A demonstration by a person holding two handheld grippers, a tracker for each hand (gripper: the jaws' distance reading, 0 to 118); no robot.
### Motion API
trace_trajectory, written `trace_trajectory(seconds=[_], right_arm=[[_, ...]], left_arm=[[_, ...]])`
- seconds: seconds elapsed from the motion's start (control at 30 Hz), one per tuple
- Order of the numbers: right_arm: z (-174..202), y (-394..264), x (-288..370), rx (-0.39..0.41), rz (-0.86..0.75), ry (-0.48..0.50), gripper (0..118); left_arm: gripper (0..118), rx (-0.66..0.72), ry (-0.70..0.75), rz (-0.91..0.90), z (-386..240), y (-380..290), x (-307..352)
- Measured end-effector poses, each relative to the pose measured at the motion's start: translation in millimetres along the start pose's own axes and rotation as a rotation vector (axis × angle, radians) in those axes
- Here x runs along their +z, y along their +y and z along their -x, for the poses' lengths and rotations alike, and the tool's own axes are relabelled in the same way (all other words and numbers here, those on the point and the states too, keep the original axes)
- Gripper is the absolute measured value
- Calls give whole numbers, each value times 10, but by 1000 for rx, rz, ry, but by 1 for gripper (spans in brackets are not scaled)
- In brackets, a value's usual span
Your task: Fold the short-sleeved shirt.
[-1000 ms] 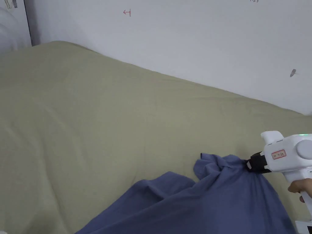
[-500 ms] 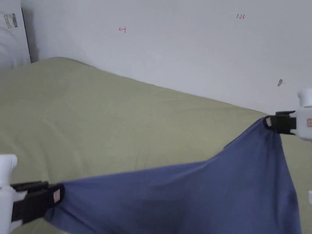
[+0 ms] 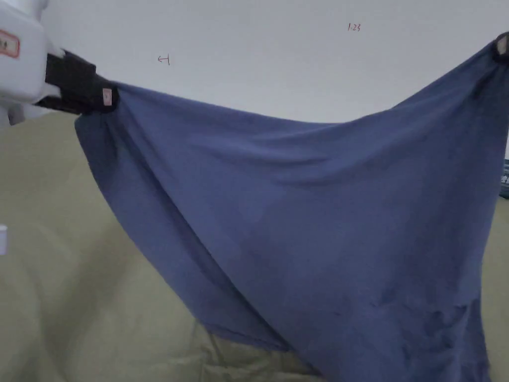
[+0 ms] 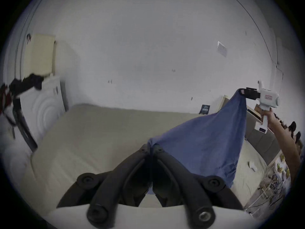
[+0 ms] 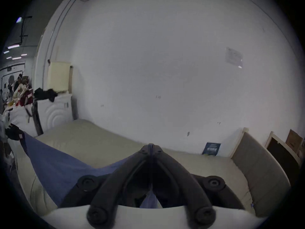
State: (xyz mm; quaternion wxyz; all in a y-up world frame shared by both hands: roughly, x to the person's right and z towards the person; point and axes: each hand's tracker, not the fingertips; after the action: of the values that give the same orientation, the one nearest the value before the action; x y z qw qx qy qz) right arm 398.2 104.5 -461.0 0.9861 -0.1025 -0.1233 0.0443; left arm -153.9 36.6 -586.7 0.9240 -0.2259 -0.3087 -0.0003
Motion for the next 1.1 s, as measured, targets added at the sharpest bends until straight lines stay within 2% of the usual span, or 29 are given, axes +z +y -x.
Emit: trace_trajectory(seconds=[0.13,0.23,0.3,0.37,0.43,0.47,0.53,0.67,0.73,0.87,0.9,1.0,1.1], right_arm=[[-126,416,-147,-1,-83,-99,2],[-199,742,-223,-39,-153,-152,2],[-211,949,-256,-26,-199,-181,2],[-184,1149,-226,22,-258,-218,2],[-164,1285,-139,6,-324,-236,2],[-131,1332,-40,-27,-361,-237,2],[-161,1373,67,-87,-422,-155,2],[-128,1254,151,-60,-370,-137,2],[-96,1055,171,-50,-329,-84,2],[5,445,211,-25,-215,-52,2],[14,263,226,-18,-195,-13,2],[94,-264,356,-26,-115,7,2],[127,-743,591,-83,-63,39,2]], left_arm=[[1,-3,18,-80,64,638,-272],[1,-10,43,-148,73,1084,-394],[1,-27,68,-196,77,1350,-434],[1,-17,92,-235,119,1602,-477],[1,-4,117,-277,156,1789,-477],[1,8,96,-278,159,1858,-468],[1,5,93,-322,136,1897,-428],[1,-55,106,-312,96,1753,-423],[1,-67,68,-256,113,1597,-475],[1,-119,66,-172,108,1046,-565],[1,-115,65,-145,117,886,-581],[1,-82,12,-85,148,370,-546],[1,-46,-13,-54,204,-98,-441]])
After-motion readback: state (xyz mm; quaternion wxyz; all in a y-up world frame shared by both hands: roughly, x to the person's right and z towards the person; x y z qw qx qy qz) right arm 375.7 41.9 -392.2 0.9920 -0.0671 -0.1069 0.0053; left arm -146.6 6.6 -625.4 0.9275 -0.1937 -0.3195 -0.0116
